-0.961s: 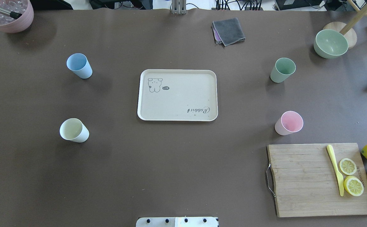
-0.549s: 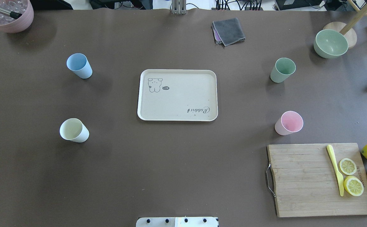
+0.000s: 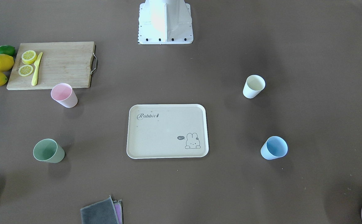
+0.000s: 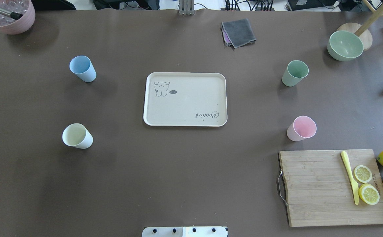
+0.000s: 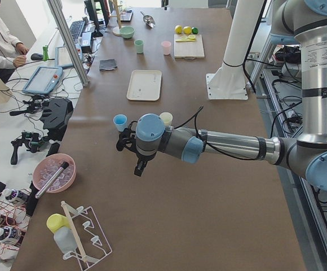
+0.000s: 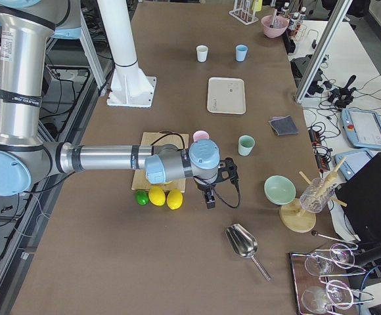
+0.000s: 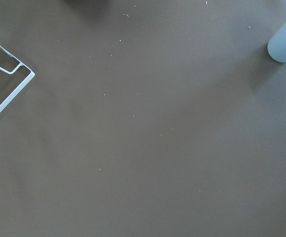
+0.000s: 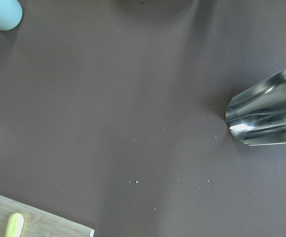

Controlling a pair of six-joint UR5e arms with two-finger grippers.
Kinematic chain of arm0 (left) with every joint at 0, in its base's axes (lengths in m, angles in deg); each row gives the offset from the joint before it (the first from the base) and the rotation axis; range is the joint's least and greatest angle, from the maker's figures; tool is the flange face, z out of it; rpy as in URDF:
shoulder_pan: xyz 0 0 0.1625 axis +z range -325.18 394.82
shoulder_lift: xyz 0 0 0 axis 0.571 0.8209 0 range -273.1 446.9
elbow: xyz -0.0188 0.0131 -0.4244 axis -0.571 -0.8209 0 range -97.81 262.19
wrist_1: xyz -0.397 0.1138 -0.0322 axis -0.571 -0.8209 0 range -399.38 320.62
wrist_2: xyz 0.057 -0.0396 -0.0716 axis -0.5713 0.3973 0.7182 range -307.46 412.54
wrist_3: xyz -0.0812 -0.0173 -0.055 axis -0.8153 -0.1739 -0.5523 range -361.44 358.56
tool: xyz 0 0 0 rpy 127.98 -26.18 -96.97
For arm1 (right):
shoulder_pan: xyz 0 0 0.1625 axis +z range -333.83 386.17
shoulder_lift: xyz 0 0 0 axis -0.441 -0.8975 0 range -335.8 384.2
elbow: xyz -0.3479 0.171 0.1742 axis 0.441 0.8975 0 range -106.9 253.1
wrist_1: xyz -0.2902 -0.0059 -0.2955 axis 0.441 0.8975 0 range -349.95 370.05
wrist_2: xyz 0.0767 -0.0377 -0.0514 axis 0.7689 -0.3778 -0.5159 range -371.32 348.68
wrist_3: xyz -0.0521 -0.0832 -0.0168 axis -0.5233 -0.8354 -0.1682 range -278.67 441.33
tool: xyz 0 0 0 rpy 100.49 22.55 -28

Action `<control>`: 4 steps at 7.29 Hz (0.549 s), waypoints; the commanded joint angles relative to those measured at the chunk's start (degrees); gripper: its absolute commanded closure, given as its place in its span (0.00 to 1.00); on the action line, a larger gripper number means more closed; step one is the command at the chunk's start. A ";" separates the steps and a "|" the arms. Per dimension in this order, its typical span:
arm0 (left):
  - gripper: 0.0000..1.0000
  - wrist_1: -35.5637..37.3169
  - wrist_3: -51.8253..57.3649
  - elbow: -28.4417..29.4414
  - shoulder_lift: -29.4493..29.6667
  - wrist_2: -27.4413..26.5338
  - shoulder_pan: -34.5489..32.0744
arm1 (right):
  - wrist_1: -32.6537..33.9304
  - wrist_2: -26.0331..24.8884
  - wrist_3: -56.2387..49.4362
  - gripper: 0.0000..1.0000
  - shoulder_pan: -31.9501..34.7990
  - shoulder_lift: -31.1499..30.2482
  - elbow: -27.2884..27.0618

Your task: Place all cups on tray

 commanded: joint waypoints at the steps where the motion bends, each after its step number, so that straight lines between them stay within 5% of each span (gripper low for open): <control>1: 0.02 -5.07 -9.48 -0.55 -0.27 0.64 3.19 | -7.07 2.38 1.75 0.00 -0.93 -0.04 -0.26; 3: 0.02 -16.75 -31.93 -4.30 -0.62 -4.67 11.80 | -7.45 3.91 19.71 0.00 -9.24 1.99 -6.45; 4: 0.02 -16.71 -39.34 -6.76 -0.54 -6.37 15.75 | -7.45 3.21 25.52 0.00 -12.33 1.99 -9.90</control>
